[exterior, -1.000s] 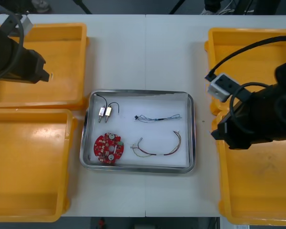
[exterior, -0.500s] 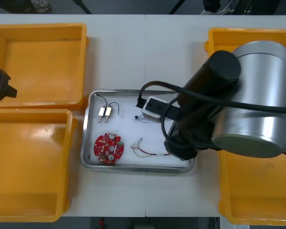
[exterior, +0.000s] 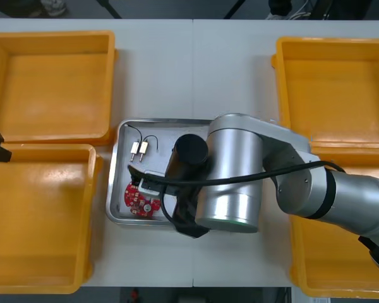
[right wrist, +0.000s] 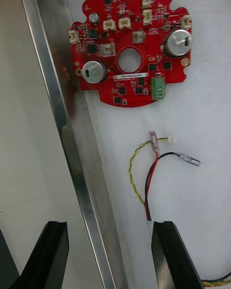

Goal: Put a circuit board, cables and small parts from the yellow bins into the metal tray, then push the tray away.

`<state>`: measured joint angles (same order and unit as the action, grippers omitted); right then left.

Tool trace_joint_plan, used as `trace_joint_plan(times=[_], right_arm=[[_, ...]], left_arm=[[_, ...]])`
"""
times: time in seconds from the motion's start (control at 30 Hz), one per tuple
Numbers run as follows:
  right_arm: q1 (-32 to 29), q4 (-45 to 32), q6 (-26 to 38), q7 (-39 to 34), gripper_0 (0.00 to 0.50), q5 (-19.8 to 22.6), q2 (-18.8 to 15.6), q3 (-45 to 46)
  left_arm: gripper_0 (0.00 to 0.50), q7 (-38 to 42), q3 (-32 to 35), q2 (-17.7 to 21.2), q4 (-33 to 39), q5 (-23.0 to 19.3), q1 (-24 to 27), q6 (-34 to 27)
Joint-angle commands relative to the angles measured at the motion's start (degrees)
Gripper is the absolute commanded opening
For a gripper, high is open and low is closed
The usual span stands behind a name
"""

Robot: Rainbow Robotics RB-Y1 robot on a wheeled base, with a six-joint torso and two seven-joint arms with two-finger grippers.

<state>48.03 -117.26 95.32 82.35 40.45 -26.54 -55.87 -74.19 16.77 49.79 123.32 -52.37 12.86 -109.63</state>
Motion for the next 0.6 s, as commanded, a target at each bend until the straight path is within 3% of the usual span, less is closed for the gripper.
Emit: trace_joint_plan(times=[0.03, 0.4, 0.6], right_arm=[[3.82, 2.65, -2.15, 2.29, 0.500, -0.99, 2.90, -5.83], [5.14, 7.92, -5.93, 1.77, 0.500, -3.10, 6.06, -11.19], [5.41, 8.89, -6.81, 1.50, 0.500, -6.61, 6.59, -14.18]], left_arm=[[0.500, -2.89, 2.74, 2.59, 1.75, -1.51, -1.44, -0.37], [0.500, -3.33, 5.12, 2.59, -0.97, -3.00, -1.44, -0.37], [0.500, -3.41, 5.47, 2.59, -2.03, -1.95, -1.52, -0.37]])
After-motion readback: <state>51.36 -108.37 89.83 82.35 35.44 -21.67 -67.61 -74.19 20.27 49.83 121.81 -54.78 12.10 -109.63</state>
